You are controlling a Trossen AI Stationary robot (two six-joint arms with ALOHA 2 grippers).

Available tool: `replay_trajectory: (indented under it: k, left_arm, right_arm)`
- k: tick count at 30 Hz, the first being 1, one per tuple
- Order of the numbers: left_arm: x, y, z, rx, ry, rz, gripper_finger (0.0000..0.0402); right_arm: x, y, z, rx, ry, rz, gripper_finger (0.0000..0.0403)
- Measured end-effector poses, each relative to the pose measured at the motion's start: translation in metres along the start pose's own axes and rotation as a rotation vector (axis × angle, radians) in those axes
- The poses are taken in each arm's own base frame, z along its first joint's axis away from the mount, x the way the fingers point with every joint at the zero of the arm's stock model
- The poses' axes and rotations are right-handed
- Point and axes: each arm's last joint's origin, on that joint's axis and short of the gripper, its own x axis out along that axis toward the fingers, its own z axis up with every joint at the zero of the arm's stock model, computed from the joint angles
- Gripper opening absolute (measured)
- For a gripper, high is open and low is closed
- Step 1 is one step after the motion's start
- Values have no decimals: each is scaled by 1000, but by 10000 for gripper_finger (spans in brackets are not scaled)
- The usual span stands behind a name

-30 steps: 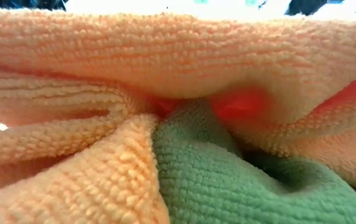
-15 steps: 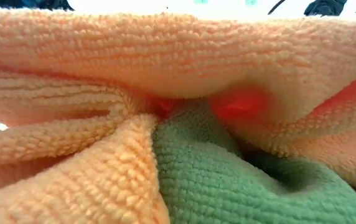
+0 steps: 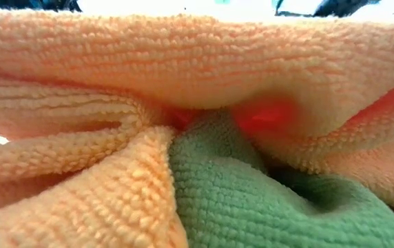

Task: Sort microfiber towel by color & place in baskets
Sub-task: Put the green microfiber towel into the top transparent bin

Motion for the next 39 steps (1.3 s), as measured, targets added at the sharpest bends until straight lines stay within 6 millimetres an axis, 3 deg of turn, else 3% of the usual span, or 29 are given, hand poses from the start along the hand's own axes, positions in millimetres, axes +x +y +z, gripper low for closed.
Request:
replay_trajectory:
  k: [8,18,23,28,33,39]
  left_arm:
    - [0,-1,0,2,9,-45,122]
    - [0,-1,0,27,6,-36,122]
    - [0,-1,0,43,5,-35,122]
    - [0,-1,0,43,5,-35,122]
    - [0,-1,0,43,5,-34,122]
    - [0,-1,0,44,5,-34,122]
  right_arm:
    - [-49,21,27,-102,-113,9,4]
    - [-163,27,73,-227,-421,-114,1]
    - [-227,13,93,-200,-642,-213,1]
    - [-281,-13,111,-111,-808,-196,0]
    - [-309,-42,131,-59,-930,-180,0]
    - [-322,-67,160,-63,-1109,13,0]
